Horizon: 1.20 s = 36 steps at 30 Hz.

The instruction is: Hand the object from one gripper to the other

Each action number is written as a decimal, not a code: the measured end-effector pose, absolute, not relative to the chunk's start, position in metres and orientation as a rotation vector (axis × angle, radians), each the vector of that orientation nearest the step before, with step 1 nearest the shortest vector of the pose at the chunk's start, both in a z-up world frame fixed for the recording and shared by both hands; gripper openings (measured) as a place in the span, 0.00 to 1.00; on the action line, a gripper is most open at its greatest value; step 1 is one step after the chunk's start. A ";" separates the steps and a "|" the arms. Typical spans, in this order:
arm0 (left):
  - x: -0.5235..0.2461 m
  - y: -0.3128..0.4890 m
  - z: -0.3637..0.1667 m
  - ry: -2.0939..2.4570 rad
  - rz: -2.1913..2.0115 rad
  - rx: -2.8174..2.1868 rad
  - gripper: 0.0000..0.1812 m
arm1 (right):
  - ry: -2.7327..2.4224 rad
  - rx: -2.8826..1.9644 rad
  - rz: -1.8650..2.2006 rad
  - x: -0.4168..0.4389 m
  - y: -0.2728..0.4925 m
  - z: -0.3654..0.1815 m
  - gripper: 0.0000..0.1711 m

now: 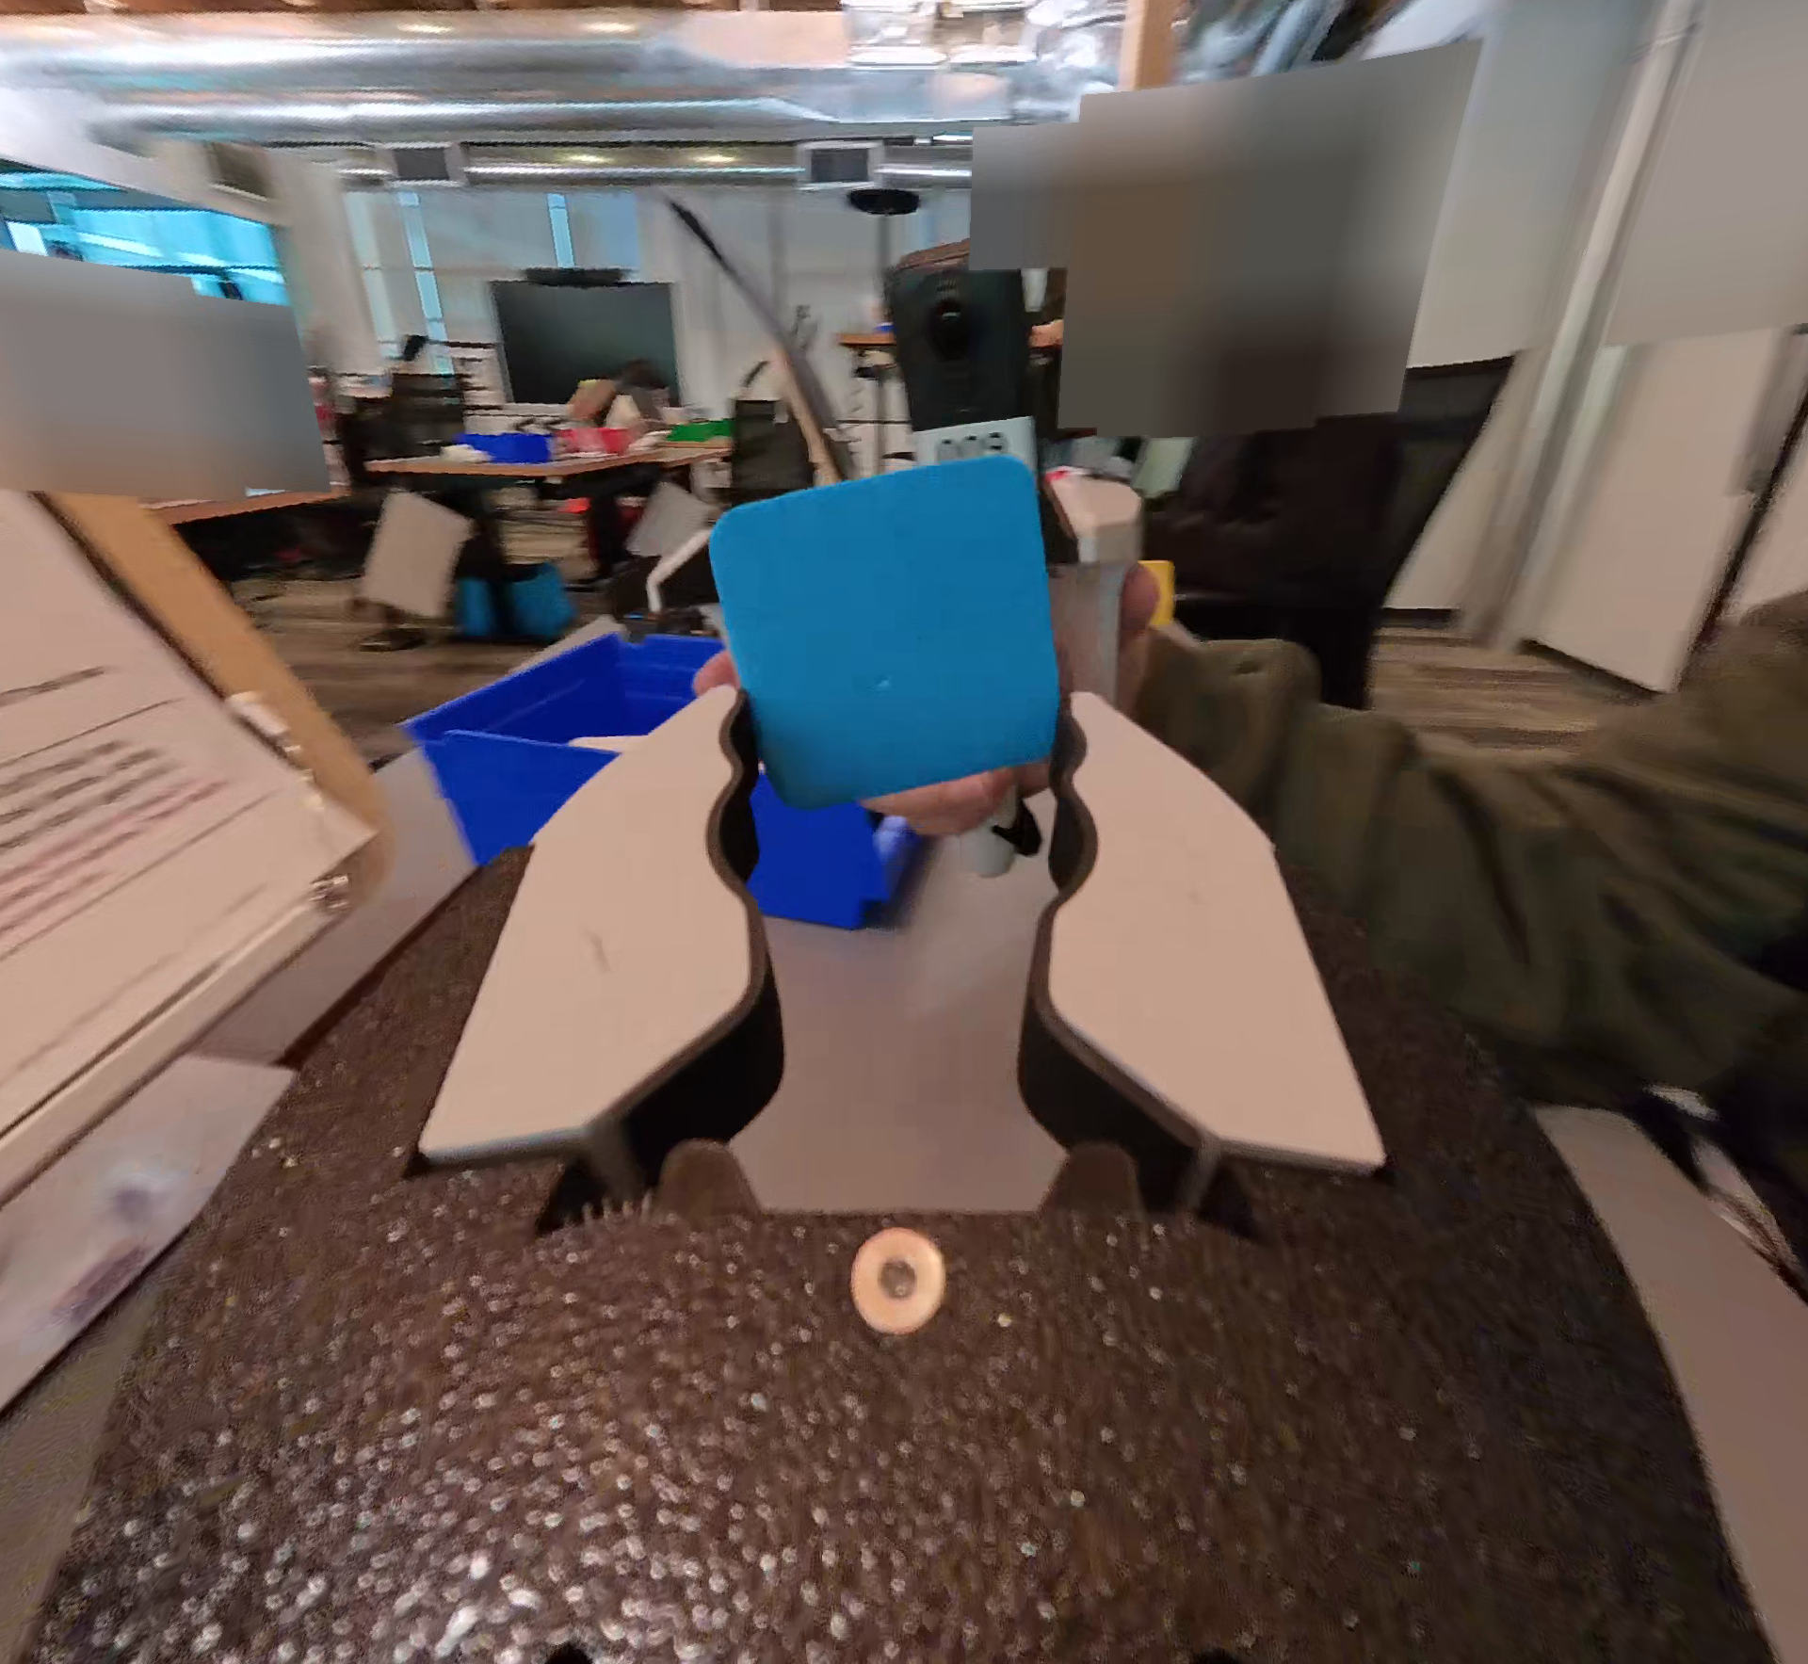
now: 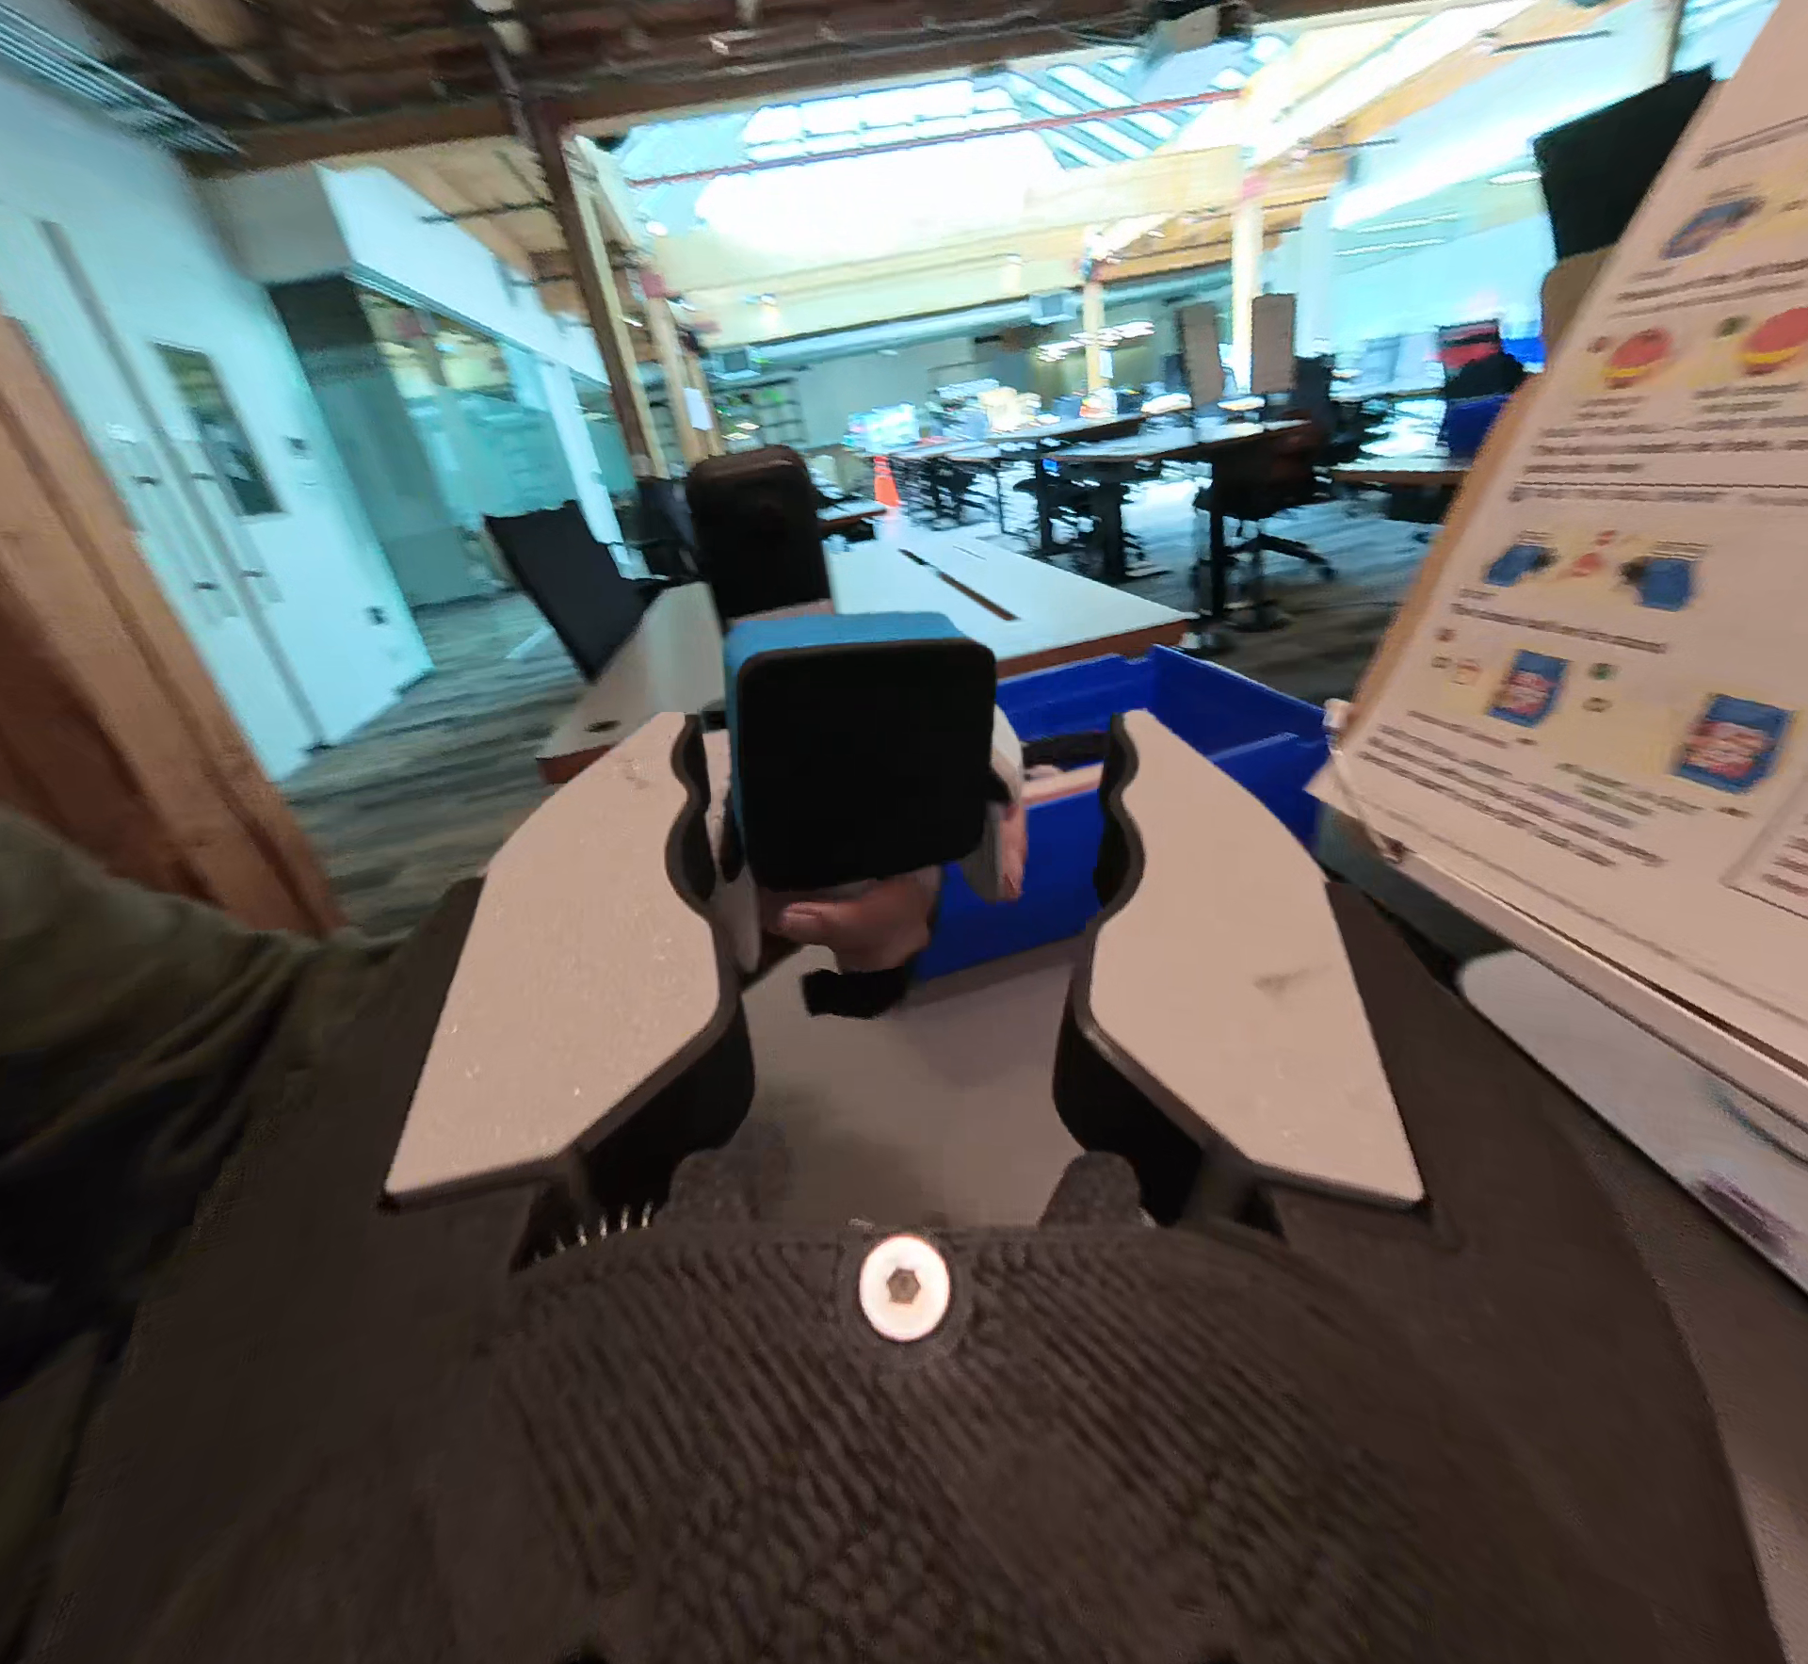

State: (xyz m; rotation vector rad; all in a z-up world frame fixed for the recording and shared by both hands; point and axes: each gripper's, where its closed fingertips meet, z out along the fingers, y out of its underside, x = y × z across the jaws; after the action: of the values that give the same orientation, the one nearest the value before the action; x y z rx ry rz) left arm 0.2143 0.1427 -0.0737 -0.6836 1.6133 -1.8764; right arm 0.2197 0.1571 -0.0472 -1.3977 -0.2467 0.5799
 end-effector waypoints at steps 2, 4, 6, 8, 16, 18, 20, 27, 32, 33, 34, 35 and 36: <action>0.209 0.138 -0.078 1.664 -1.903 -0.651 0.31 | -0.296 -1.371 0.634 0.209 0.154 -0.045 0.44; 0.206 0.132 -0.085 1.728 -1.889 -0.622 0.31 | -0.356 -1.397 0.635 0.200 0.154 -0.050 0.44; 0.206 0.128 -0.088 1.755 -1.869 -0.606 0.31 | -0.377 -1.425 0.596 0.197 0.157 -0.056 0.44; 0.208 0.127 -0.089 1.752 -1.872 -0.617 0.31 | -0.413 -1.390 0.583 0.193 0.155 -0.053 0.35; 0.242 0.161 -0.082 1.530 -1.356 -0.692 0.34 | 0.017 -1.385 0.427 0.254 0.178 -0.048 0.34; 0.245 0.160 -0.074 1.464 -1.185 -0.620 0.33 | 0.134 -1.286 0.470 0.266 0.178 -0.041 0.34; 0.247 0.157 -0.064 1.380 -1.069 -0.552 0.29 | 0.205 -1.215 0.554 0.270 0.177 -0.036 0.34; 0.246 0.155 -0.050 1.159 -0.855 -0.437 0.17 | 0.221 -1.155 0.649 0.258 0.180 -0.028 0.34; 0.242 0.157 -0.047 1.149 -0.852 -0.411 0.14 | 0.180 -1.173 0.642 0.254 0.177 -0.028 0.35; 0.239 0.158 -0.044 1.142 -0.903 -0.423 0.14 | 0.144 -1.187 0.628 0.253 0.175 -0.027 0.37; 0.236 0.160 -0.040 1.136 -0.977 -0.445 0.14 | 0.110 -1.207 0.603 0.253 0.173 -0.028 0.40; 0.233 0.162 -0.038 1.144 -1.072 -0.468 0.14 | 0.072 -1.230 0.572 0.253 0.170 -0.029 0.42; 0.230 0.161 -0.037 1.172 -1.184 -0.488 0.14 | 0.034 -1.251 0.547 0.254 0.167 -0.031 0.44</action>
State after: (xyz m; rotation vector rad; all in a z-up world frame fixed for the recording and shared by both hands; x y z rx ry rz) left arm 0.2298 0.1613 -0.0366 -0.4880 1.1723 -1.1841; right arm 0.2538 0.1673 -0.0307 -1.2514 0.0337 0.5472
